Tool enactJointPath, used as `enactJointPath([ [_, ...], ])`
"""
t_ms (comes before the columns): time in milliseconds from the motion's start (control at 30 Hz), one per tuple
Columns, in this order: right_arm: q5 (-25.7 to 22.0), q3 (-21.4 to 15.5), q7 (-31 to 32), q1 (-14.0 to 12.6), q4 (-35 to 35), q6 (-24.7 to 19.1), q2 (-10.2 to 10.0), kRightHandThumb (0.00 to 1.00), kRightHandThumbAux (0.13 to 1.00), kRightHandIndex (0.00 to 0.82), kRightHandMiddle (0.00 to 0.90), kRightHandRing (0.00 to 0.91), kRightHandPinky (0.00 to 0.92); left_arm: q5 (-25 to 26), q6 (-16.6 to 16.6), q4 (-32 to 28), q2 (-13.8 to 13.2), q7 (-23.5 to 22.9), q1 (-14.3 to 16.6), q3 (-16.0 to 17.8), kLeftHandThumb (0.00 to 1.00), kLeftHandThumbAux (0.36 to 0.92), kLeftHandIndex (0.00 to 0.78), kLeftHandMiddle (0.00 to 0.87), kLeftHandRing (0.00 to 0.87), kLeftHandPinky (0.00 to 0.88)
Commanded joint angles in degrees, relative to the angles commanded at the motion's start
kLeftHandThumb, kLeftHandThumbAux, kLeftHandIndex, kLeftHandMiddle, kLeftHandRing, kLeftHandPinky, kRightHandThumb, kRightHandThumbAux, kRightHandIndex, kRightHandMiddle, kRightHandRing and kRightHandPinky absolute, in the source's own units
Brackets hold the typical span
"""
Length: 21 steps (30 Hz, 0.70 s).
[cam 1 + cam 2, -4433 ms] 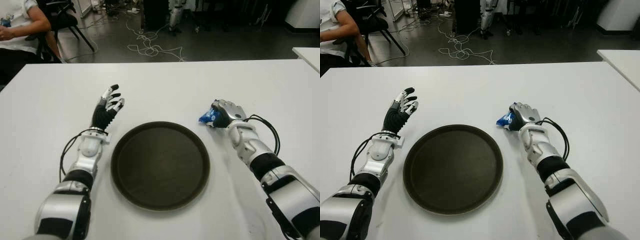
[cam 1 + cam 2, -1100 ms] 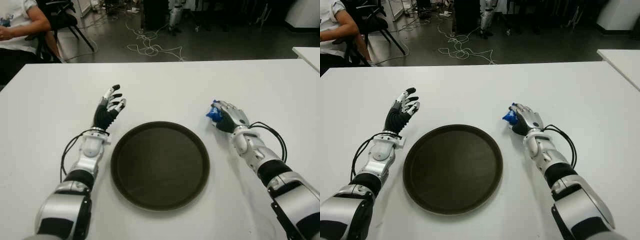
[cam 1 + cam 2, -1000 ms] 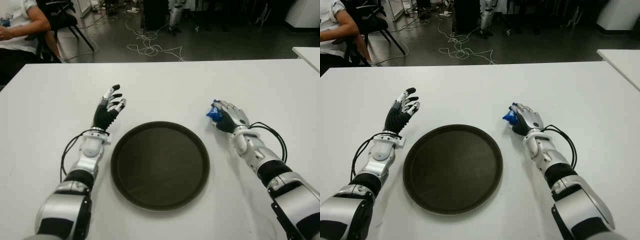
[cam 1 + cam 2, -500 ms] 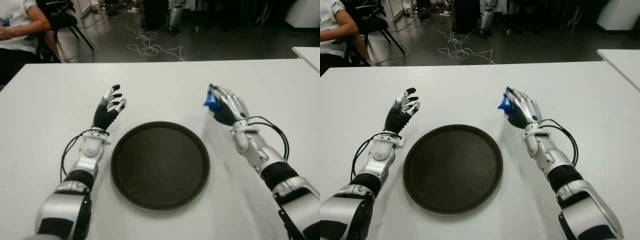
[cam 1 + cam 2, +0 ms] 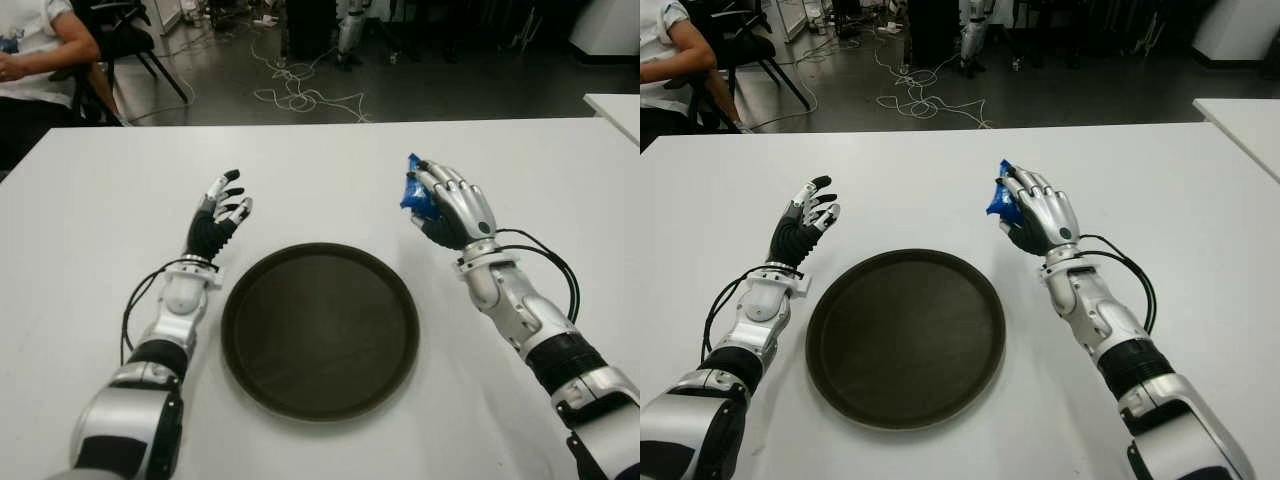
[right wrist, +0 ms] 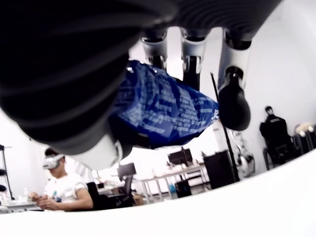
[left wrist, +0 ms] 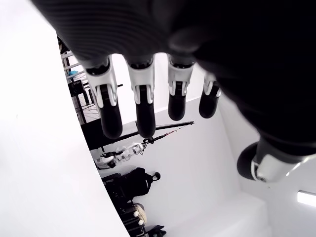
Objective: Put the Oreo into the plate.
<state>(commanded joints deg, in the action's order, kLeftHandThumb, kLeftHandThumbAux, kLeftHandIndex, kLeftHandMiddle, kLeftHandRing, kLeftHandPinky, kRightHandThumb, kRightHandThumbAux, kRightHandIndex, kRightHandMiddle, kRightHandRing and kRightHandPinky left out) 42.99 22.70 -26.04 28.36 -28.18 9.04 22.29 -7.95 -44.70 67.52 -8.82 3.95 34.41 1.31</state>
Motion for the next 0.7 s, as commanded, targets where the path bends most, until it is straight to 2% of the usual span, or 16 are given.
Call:
enactJointPath([
  [133,0.8,-0.7,1.6,-0.7,6.0,-1.5,0.1,0.699,0.720,0.438,0.791,0.793,0.775,0.0,0.0,0.0,0.0,0.0,0.0,0.0,0.581,0.476,0.111,0.115,0.137,0.206],
  [367,1.0,-1.4,4.0,-1.0,12.2,-2.3,-0.5,0.699,0.721,0.437,0.785,0.784,0.758,-0.1,0.2,0.0,0.0,0.2,0.0,0.0,0.604,0.480,0.107,0.115,0.138,0.209],
  [400,1.0,-1.3,4.2,-0.7,13.5,-1.8,-0.9,0.698,0.722,0.437,0.781,0.779,0.751,-0.1,0.4,0.0,0.0,0.3,-0.1,0.0,0.606,0.480,0.106,0.115,0.138,0.207],
  [500,-0.4,-0.4,4.6,-1.9,17.7,1.5,-2.4,0.698,0.722,0.435,0.766,0.764,0.744,-0.2,0.8,-0.1,0.0,0.4,0.0,-0.1,0.609,0.481,0.108,0.113,0.136,0.198],
  [633,-2.1,0.7,5.9,-3.1,19.0,4.5,-4.5,0.699,0.721,0.435,0.769,0.768,0.759,-0.3,0.8,-0.2,0.0,0.6,0.0,-0.2,0.600,0.478,0.110,0.119,0.135,0.185],
  [700,-4.0,2.1,7.8,-4.2,20.2,7.0,-6.1,0.701,0.720,0.436,0.774,0.773,0.767,-0.2,0.6,-0.1,0.0,0.7,-0.1,-0.1,0.596,0.475,0.110,0.120,0.138,0.191],
])
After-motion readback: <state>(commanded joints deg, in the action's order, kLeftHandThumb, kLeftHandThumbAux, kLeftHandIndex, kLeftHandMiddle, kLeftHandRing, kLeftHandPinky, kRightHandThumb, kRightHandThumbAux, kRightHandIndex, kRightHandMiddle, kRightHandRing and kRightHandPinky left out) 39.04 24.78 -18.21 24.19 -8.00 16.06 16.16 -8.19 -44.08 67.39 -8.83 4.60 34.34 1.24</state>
